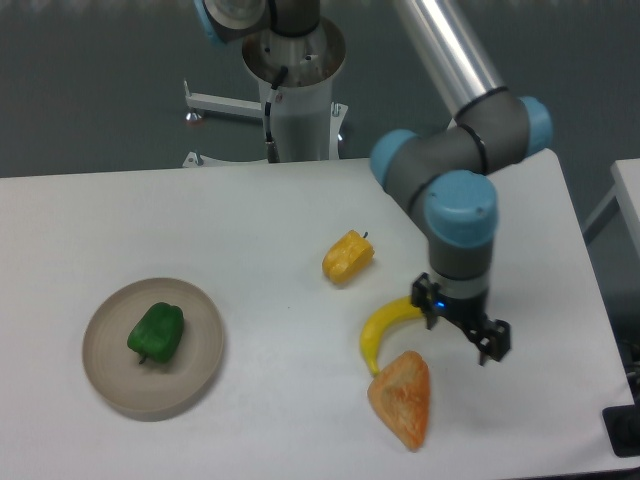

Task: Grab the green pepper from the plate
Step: 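Move the open gripper over the green pepper on the beige plate, then lower the gripper and close it around the green pepper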

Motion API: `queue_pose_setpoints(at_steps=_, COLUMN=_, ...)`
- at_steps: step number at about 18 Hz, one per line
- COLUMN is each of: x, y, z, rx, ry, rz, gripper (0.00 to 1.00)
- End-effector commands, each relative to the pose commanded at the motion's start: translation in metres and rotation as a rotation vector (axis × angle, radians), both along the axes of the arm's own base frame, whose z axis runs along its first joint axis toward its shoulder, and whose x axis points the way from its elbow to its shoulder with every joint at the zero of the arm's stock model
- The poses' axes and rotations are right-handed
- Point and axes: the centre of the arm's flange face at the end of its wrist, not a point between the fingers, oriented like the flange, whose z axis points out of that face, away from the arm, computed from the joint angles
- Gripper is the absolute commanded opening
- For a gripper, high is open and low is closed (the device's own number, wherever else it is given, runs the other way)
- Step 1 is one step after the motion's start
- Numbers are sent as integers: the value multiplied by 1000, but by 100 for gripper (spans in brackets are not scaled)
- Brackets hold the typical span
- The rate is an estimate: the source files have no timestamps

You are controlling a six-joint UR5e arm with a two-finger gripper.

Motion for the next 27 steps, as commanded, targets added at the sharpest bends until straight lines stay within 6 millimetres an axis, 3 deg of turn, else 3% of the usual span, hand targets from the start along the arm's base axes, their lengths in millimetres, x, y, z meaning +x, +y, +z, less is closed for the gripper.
queue_pose_setpoints(at_steps=4, x=58, y=-7, z=8, rx=48, ry=-105, rz=90, gripper=100)
queue_pose_setpoints(at_steps=9, x=129, y=-12, z=-4, rx=72, ry=-287, rz=257, gripper=100)
queue_pose_setpoints(at_steps=12, x=183, y=-2, z=-11, rx=54, ry=-319, rz=299, gripper=100)
queue_pose_setpoints(at_steps=15, x=224, y=8, z=-17, rx=37, ry=-344, rz=336, gripper=100)
queue_pose_setpoints(at_steps=20, x=272, y=26, z=-39, rx=34, ry=-353, rz=309, gripper=100)
queue_pose_setpoints(at_steps=25, x=303, y=39, z=-65, rx=42, ry=-353, rz=277, gripper=100)
queue_pose_setpoints(at_steps=27, x=306, y=43, z=-75, rx=33, ry=-354, rz=273, gripper=100)
